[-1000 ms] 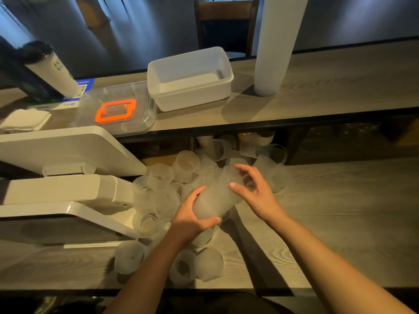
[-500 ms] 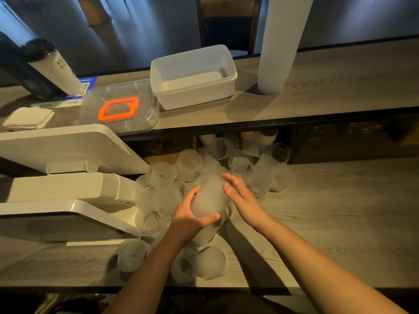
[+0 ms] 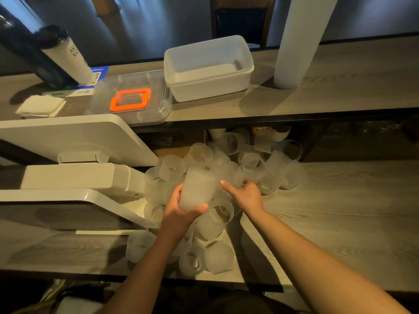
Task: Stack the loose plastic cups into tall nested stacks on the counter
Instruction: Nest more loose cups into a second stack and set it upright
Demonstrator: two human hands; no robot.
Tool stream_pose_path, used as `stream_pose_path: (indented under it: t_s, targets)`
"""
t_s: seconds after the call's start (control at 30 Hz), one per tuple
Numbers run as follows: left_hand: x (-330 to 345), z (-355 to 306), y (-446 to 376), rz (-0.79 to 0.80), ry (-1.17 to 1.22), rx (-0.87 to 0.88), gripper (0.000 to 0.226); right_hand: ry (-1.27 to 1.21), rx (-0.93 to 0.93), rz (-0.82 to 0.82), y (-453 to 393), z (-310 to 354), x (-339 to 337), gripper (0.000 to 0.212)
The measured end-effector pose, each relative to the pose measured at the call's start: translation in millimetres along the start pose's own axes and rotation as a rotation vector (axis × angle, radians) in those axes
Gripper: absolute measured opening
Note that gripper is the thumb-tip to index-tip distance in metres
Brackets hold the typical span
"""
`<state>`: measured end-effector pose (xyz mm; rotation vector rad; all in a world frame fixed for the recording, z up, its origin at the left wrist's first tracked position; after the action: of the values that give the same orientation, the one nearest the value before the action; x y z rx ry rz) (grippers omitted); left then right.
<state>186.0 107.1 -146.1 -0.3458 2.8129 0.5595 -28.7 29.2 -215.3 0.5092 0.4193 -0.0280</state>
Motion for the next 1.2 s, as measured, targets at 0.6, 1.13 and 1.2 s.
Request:
stream_pose_path:
  t_s: [0.6,1.13,1.2]
  targets:
    - [-4,7,-10,0.110,-0.104,0.045,0.082,-0.356,0.047,-0.148,19,14,-20,0.060]
    - [34,-14,-7,0.356,-0.162,0.183,0.085,-0.267,-0.269,0.068,66,67,-58,0.065]
    - [36,-20,-4,0.367,-0.183,0.219,0.079,-0.224,-0.284,0.061,69,67,-53,0.066]
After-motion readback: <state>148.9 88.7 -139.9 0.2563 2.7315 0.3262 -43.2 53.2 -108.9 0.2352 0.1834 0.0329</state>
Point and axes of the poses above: each hand's wrist, its own y-axis away from the middle knuckle, its own x-axis out of the palm, z = x × y, the point moved 10 cm from there along -y, towards the middle knuckle, and after that the axes turned 3 degrees about -z, right-handed, at the moved point
